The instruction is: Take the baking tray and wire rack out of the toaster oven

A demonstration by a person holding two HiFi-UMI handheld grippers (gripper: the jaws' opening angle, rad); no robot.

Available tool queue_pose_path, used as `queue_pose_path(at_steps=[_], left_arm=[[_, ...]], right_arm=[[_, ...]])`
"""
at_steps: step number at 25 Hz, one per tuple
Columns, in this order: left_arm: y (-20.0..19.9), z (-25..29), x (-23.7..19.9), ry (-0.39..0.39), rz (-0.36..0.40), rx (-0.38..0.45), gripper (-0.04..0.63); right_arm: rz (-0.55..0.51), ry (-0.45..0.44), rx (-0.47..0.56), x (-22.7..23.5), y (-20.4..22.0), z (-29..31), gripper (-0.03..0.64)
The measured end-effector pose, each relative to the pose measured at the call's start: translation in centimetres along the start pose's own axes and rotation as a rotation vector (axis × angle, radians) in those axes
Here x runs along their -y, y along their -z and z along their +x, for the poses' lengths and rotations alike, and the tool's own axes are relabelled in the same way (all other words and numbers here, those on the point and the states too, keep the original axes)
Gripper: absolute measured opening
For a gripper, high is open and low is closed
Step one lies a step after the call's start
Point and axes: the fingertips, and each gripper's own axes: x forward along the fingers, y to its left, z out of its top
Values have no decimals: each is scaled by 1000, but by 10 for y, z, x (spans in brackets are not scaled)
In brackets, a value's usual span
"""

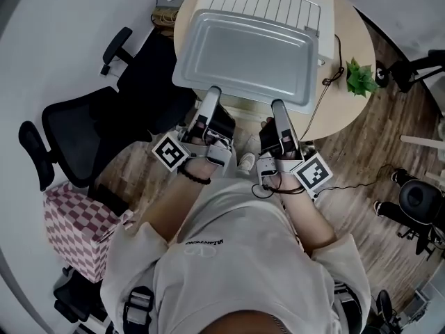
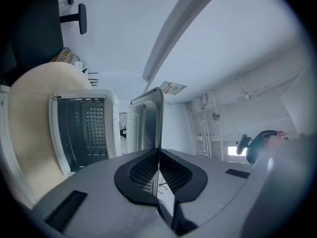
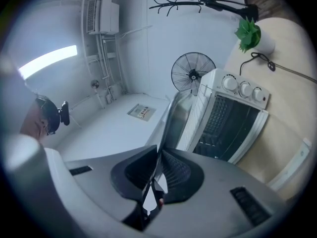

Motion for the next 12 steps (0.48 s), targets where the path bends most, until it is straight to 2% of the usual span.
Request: queue_pose_path(at_steps=[3, 12], left_arm=[[-7, 27, -9, 18, -4, -12, 8], [-22, 110, -50, 22, -5, -40, 11]], right_arm=[[-34, -1, 23, 6, -17, 21, 31], [-22, 48, 99, 42, -71, 81, 31]])
